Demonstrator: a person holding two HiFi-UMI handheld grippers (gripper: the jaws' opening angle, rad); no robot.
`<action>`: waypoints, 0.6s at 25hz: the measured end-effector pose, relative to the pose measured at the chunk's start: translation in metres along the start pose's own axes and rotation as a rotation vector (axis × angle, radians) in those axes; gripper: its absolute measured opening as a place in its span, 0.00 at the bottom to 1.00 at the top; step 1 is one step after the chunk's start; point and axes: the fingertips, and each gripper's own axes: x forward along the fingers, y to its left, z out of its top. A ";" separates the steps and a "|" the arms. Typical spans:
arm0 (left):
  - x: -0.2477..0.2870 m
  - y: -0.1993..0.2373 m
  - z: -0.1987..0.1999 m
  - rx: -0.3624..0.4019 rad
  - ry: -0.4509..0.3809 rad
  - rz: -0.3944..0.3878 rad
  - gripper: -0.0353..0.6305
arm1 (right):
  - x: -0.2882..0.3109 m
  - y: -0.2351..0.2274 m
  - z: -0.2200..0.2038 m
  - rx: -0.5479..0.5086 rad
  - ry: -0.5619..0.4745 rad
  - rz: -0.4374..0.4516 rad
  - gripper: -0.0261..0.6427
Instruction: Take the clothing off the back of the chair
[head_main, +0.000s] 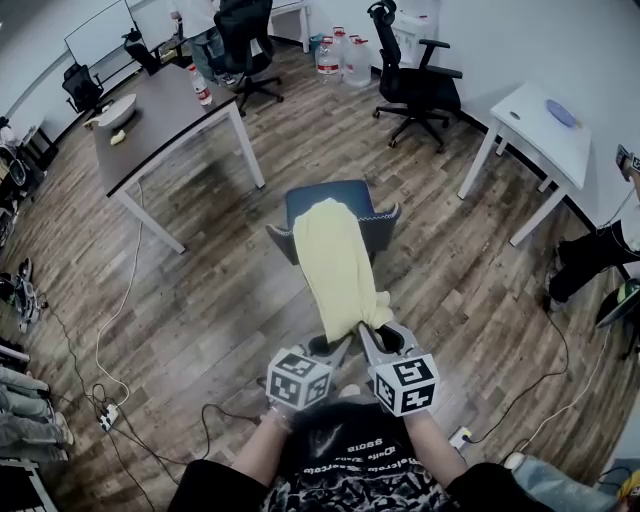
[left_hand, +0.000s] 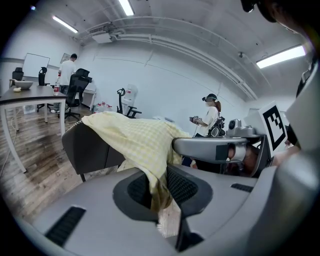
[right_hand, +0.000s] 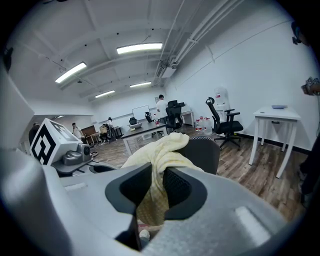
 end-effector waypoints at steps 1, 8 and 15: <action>-0.001 0.000 -0.004 -0.004 0.003 0.001 0.15 | 0.000 0.001 -0.003 0.010 0.007 0.001 0.15; -0.013 0.006 -0.028 -0.036 0.038 -0.009 0.15 | 0.002 0.017 -0.026 0.040 0.050 0.006 0.15; -0.015 -0.001 -0.053 -0.063 0.077 -0.036 0.15 | -0.005 0.020 -0.049 0.079 0.101 0.002 0.15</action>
